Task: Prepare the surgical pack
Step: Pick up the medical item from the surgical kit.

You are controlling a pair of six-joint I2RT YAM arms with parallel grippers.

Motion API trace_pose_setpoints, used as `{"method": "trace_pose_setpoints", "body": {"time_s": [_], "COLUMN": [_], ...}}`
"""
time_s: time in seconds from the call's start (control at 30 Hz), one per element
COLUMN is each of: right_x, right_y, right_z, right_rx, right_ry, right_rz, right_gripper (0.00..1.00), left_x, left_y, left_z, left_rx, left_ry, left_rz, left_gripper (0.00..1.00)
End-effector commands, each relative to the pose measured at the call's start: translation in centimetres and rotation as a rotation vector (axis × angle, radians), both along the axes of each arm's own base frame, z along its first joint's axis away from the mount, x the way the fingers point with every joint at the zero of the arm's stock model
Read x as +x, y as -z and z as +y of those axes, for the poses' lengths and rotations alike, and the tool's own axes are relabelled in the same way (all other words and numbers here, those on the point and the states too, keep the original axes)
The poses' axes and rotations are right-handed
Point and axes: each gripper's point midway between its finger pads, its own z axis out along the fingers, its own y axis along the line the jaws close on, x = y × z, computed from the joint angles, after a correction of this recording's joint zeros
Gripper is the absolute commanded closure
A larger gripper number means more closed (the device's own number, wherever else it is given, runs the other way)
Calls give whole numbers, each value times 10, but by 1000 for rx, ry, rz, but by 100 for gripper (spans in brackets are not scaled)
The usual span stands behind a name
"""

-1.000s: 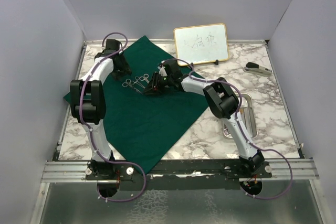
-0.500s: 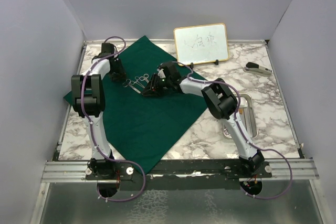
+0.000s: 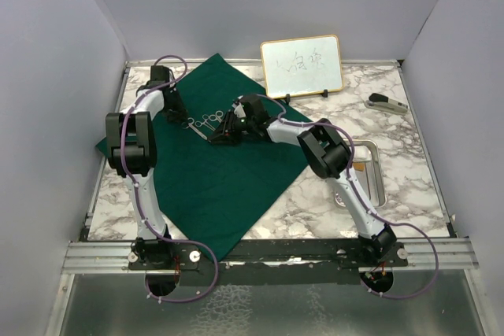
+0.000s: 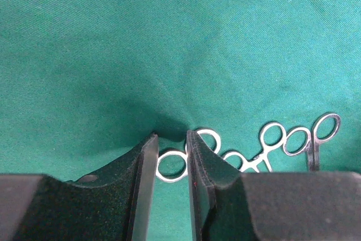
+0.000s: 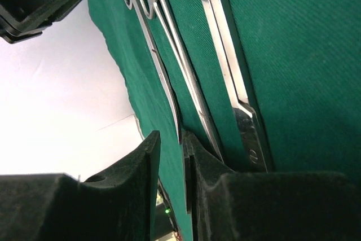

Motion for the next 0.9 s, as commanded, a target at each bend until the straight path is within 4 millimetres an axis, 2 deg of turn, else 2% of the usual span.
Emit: {"method": "trace_pose_setpoints", "body": {"time_s": [0.0,0.27,0.63,0.87], "right_x": [-8,-2,-2,-5], "right_y": [21,14,15,19], "right_z": [6,17,24,30], "right_rx": [9,64,95,97], "right_ry": [-11,-2,-15,-15], "right_rz": [25,33,38,55], "right_gripper": [76,77,82,82], "left_x": [-39,-52,-50,-56], "left_y": [41,45,36,40], "left_z": [-19,-33,-31,-33], "left_rx": [-86,-170,-157,-173], "left_ry": [23,12,4,-8], "left_rz": [160,183,163,180], "left_gripper": [71,76,76,77]}}
